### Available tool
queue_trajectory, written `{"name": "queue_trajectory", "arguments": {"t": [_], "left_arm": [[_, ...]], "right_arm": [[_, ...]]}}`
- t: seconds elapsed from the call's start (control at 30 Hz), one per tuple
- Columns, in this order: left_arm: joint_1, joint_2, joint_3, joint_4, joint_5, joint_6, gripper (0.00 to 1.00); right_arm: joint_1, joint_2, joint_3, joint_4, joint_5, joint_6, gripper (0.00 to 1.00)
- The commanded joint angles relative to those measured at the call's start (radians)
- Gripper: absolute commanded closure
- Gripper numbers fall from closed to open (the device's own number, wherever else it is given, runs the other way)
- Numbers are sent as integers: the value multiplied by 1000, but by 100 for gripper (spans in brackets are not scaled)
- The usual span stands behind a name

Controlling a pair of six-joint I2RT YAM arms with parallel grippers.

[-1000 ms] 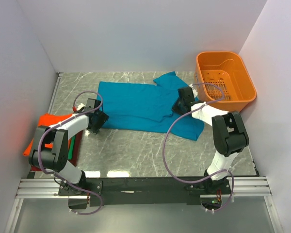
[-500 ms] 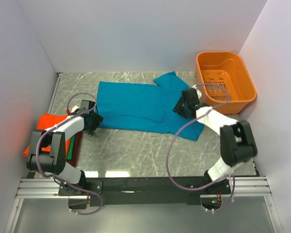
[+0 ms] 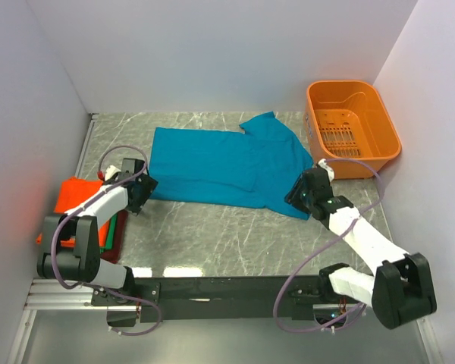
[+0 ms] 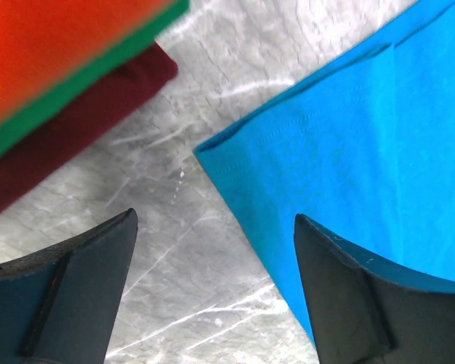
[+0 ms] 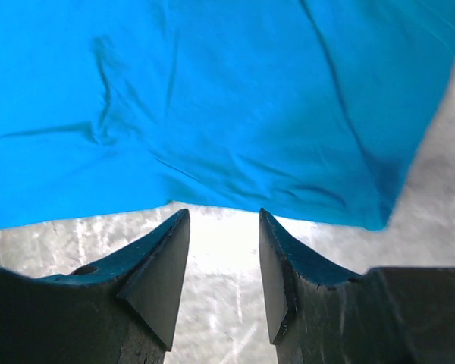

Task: Fold and stack the t-shirts
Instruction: Fold the tshirt

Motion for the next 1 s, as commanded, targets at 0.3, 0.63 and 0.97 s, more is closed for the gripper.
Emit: {"name": "queue_trajectory", "arguments": {"t": [0.3, 0.63, 0.97], "left_arm": [[21, 59, 4, 42, -48, 13, 49], [23, 101, 15, 88, -68, -4, 62], [23, 69, -22, 162, -40, 24, 61]], "right_arm": [[-96, -147, -98, -46, 6, -13, 53], [-157, -133, -159, -43, -33, 3, 50], [-223, -58, -190, 15, -107, 21, 44]]}}
